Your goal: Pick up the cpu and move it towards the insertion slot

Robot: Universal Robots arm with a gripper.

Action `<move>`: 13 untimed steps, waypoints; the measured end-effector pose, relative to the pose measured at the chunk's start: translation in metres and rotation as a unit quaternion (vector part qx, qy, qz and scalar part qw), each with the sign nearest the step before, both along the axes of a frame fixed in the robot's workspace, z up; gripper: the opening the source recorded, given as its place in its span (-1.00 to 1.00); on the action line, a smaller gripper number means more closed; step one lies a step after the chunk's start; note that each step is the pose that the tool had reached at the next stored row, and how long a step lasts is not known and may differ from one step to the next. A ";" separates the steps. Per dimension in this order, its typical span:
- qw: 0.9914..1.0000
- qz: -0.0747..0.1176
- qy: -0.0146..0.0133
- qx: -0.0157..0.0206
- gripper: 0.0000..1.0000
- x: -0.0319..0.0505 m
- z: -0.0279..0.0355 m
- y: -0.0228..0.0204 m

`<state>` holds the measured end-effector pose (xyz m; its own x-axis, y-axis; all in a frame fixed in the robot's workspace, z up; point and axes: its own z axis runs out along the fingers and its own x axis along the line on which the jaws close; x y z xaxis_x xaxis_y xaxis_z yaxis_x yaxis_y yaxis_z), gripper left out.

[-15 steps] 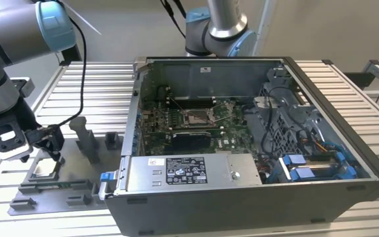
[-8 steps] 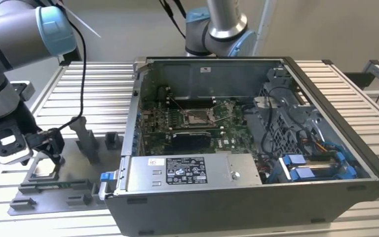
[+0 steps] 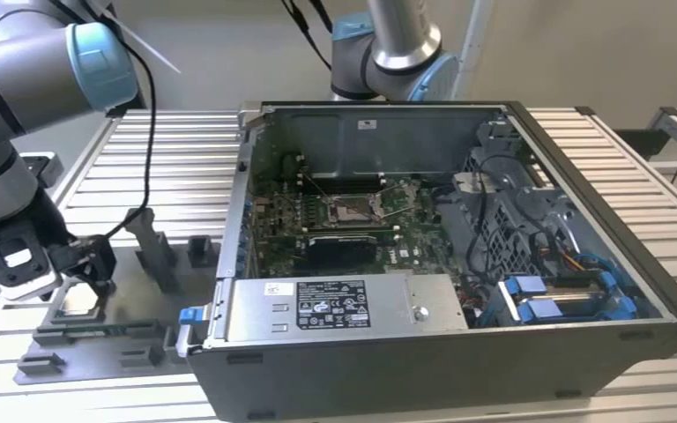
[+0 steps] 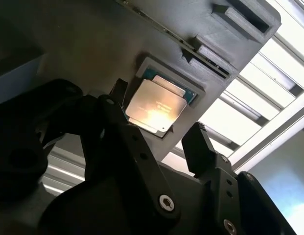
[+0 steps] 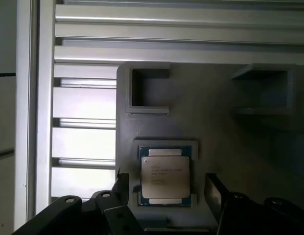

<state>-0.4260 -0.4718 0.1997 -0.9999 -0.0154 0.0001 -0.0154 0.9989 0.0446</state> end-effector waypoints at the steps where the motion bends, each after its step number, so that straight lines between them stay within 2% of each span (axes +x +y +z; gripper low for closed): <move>1: 1.000 0.000 0.000 0.000 1.00 -0.0001 -0.0012 0.0000; 13: 1.000 0.003 0.000 -0.001 1.00 -0.0005 -0.0139 0.0000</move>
